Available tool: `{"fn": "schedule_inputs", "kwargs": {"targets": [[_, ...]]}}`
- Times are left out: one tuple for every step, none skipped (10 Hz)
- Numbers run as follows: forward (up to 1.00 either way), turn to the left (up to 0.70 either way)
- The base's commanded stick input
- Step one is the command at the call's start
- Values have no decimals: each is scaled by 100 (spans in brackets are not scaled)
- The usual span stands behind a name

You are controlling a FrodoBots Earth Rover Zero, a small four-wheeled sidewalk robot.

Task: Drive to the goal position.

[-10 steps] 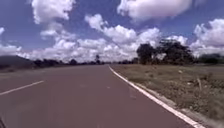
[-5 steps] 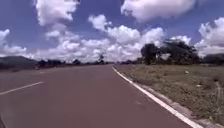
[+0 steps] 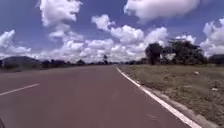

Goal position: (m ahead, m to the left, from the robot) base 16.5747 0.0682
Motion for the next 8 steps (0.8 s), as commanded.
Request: {"fn": "schedule_inputs", "kwargs": {"targets": [[100,0],[100,0],[100,0],[100,0],[100,0],[100,0],[100,0],[100,0]]}}
